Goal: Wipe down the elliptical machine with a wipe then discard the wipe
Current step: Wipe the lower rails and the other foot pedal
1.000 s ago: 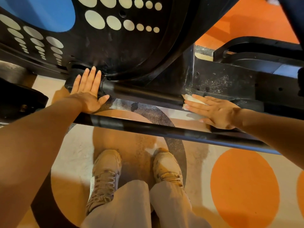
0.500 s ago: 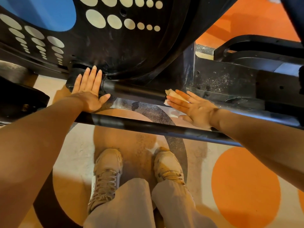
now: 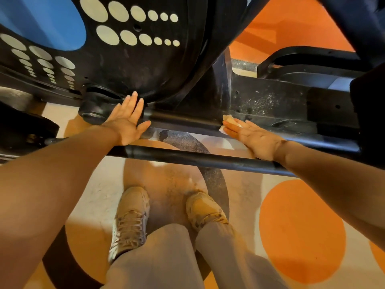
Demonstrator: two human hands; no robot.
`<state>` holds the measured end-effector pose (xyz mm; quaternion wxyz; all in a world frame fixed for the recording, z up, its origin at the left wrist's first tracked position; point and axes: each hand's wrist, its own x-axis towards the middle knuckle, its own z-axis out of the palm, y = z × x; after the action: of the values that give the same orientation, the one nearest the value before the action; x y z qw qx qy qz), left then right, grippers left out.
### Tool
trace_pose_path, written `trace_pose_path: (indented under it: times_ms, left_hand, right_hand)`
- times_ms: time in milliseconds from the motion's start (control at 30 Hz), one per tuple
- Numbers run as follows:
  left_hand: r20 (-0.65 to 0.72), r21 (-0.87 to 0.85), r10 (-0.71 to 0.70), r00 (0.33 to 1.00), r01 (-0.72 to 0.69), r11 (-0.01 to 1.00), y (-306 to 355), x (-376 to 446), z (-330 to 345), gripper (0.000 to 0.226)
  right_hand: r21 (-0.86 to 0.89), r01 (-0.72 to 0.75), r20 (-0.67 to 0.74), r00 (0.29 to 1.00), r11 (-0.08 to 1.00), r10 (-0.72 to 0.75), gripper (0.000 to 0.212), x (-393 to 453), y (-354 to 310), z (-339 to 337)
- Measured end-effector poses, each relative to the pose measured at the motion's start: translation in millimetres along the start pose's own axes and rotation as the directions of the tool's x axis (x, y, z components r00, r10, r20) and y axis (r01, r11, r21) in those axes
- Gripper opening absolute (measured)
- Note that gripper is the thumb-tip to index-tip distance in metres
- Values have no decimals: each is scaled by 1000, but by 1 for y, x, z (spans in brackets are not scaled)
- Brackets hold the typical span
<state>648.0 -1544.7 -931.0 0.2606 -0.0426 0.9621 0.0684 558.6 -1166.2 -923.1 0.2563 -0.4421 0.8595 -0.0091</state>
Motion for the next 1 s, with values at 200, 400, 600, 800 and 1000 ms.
trace_pose_path:
  times_ms: [200, 400, 600, 800, 1000]
  left_hand:
    - [7, 140, 247, 969, -245, 959, 55, 8, -6, 66]
    - [2, 142, 329, 944, -326, 935, 105, 29, 11, 65]
    - [-71, 124, 289, 955, -279, 952, 137, 46, 22, 65]
    - [-70, 243, 232, 970, -209, 947, 145, 54, 31, 74]
    - [-52, 206, 173, 984, -159, 966, 151, 51, 25, 69]
  right_hand:
    - [-50, 19, -45, 999, 999, -21, 92, -3, -1, 0]
    - [-128, -51, -3, 999, 990, 51, 87, 8, 0, 9]
    - [-271, 51, -74, 995, 961, -74, 65, 15, -5, 13]
    - [-120, 44, -58, 997, 992, -51, 70, 29, -10, 14]
    - [-251, -30, 14, 999, 968, 34, 73, 10, 6, 19]
